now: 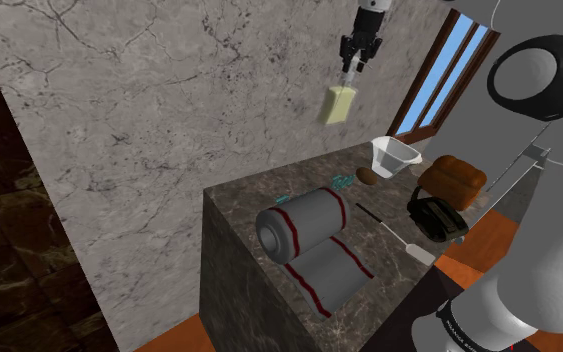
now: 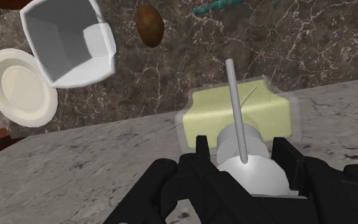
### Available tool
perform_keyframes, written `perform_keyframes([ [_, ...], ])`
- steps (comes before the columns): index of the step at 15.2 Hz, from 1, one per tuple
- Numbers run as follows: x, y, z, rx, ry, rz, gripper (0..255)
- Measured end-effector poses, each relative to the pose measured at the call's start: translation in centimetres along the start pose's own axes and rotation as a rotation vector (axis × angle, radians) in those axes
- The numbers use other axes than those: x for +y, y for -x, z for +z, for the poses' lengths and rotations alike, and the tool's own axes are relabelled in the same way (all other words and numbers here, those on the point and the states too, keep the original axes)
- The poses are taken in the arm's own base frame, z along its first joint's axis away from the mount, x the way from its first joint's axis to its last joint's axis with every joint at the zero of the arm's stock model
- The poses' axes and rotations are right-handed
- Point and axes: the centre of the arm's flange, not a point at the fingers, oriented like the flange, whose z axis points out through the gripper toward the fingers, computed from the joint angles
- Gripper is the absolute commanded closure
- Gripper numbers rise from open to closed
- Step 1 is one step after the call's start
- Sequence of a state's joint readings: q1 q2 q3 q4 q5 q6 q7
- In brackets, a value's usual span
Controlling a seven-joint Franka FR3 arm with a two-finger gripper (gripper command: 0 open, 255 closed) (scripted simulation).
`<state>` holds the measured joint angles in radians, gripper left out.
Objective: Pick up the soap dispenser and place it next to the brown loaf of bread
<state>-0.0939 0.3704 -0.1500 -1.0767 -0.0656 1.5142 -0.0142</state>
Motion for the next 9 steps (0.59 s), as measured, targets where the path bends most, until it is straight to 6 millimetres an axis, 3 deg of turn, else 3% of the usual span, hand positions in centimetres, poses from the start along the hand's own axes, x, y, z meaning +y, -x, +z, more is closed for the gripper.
perform_keyframes([
  [4, 0.3, -0.1, -1.7, 0.000, 0.000, 0.000, 255],
  [9, 4.1, 3.6, -2.6, -0.001, 0.000, 0.000, 255],
])
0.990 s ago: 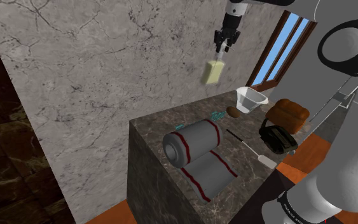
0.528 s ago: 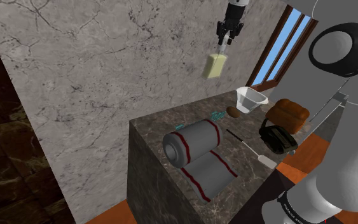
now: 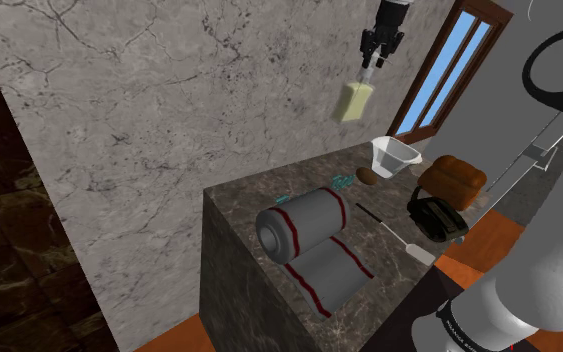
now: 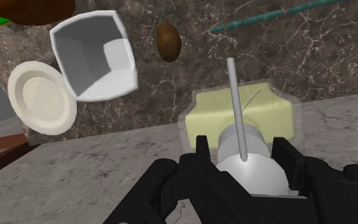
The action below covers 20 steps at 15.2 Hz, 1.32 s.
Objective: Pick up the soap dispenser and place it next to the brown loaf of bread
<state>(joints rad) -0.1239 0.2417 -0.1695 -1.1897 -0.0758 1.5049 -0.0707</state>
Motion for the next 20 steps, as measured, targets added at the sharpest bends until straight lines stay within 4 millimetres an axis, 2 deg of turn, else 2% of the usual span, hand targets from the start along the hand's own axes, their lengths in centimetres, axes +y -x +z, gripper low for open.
perform_keyframes([
  [20, 19.1, 17.9, -2.0, 0.001, 0.000, 0.001, 255],
])
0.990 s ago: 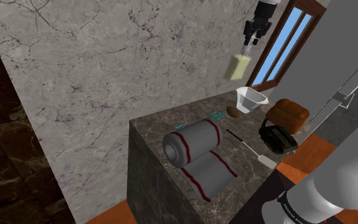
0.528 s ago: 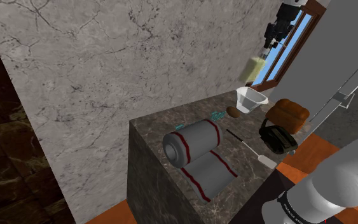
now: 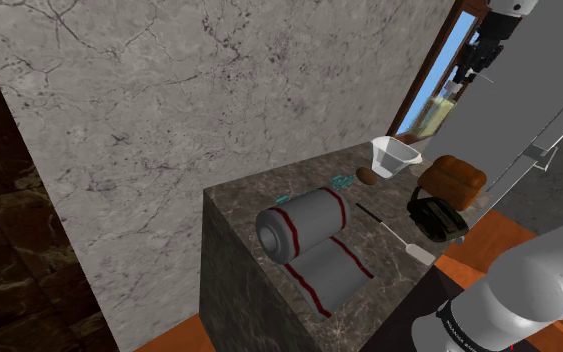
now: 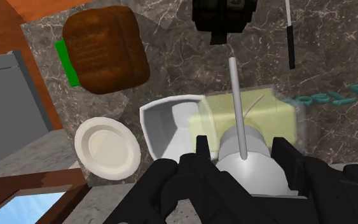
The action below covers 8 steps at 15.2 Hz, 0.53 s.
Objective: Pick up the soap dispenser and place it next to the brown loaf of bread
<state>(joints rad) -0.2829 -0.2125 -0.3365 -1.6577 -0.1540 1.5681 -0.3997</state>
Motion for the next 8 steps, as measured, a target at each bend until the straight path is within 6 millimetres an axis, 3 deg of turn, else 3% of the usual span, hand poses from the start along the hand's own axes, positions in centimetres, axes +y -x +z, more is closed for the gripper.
perform_keyframes([
  [8, 7.8, 7.5, -1.1, 0.000, 0.000, 0.000, 255],
])
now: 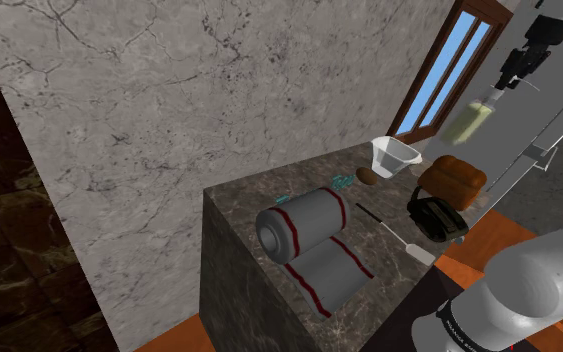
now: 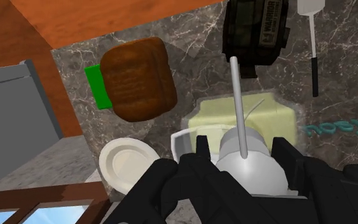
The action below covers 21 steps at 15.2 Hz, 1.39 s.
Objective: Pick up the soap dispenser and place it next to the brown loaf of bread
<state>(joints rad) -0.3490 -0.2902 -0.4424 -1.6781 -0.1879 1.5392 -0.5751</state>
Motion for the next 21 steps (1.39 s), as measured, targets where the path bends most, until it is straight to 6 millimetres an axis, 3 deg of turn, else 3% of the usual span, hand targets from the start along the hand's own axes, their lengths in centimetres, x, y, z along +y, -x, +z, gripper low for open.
perform_keyframes([
  [11, 9.9, 9.4, -0.8, 0.000, 0.000, 0.000, 255],
  [21, 9.9, 10.2, 3.9, 0.000, -0.001, -0.002, 255],
])
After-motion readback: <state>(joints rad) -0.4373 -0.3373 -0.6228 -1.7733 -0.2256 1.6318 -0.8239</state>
